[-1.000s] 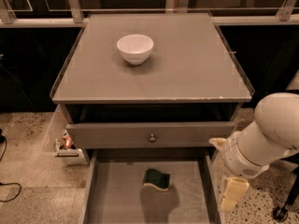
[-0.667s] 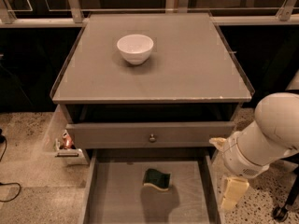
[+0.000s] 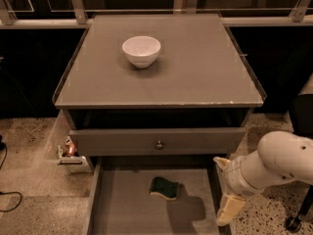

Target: Pick sponge from middle drawer and place on counter

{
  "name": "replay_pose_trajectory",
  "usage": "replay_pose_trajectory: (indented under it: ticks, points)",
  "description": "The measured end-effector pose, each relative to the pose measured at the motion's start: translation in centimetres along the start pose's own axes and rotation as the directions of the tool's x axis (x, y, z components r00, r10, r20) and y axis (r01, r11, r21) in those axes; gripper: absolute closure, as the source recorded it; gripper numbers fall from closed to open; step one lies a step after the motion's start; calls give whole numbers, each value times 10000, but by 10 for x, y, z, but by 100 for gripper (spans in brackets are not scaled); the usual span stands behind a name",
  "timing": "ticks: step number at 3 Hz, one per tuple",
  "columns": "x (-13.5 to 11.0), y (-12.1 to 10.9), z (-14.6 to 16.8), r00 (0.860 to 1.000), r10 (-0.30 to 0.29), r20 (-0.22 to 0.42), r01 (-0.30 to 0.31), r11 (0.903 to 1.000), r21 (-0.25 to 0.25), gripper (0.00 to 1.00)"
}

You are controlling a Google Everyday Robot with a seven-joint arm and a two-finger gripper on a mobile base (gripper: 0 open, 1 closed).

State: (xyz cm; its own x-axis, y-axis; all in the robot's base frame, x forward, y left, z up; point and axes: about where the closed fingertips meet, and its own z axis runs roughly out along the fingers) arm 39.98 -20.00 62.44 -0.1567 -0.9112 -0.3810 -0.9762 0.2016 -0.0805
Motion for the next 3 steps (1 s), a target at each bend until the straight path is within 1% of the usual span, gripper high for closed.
replay_pose_trajectory:
  ticks: [1, 2, 3]
  points:
    - [20, -13, 54, 9952, 348, 911, -383, 9985, 379, 0]
    - [33, -13, 110, 9840, 1001, 1475, -977, 9949, -235, 0]
    - [32, -12, 116, 9848, 999, 1419, -972, 9949, -260, 0]
